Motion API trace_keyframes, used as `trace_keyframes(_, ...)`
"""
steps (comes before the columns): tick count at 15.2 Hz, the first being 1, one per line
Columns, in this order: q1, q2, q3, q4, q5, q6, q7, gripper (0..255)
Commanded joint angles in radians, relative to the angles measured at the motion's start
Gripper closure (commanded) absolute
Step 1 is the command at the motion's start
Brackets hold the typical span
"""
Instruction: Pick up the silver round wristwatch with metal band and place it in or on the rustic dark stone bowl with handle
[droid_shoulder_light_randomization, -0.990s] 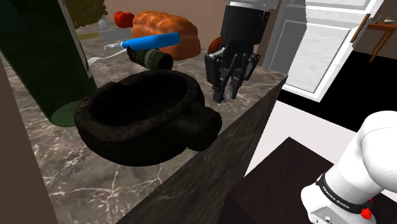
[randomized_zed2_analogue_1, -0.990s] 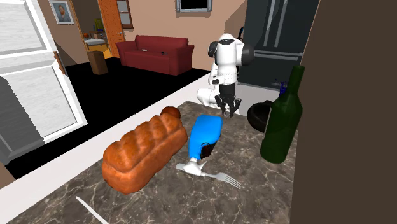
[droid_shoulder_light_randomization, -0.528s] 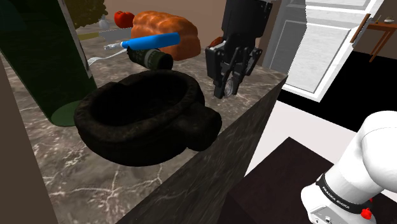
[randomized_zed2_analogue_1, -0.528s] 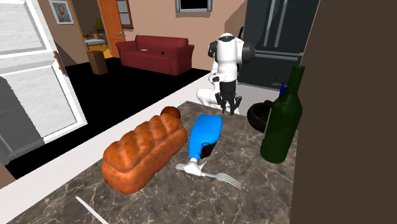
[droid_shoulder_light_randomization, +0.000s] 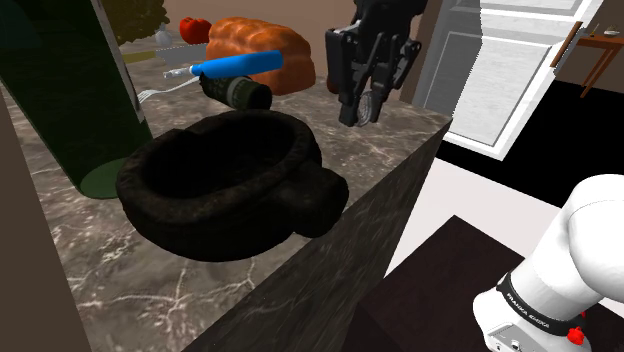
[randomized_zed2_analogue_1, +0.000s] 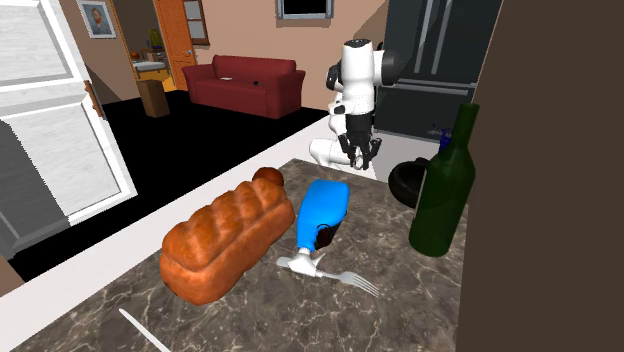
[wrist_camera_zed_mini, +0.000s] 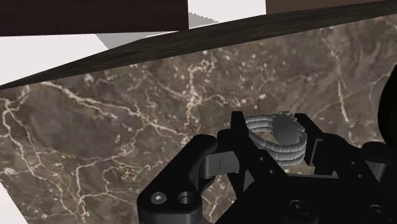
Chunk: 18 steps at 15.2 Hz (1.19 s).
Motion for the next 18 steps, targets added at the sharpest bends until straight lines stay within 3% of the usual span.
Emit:
trace_keyframes(1,-0.001,0.007,0.000,0.031,-0.003,-0.024,0.006,255)
trace_keyframes(18,-0.015,0.118,-0.001,0.366,-0.034,-0.247,0.059,255)
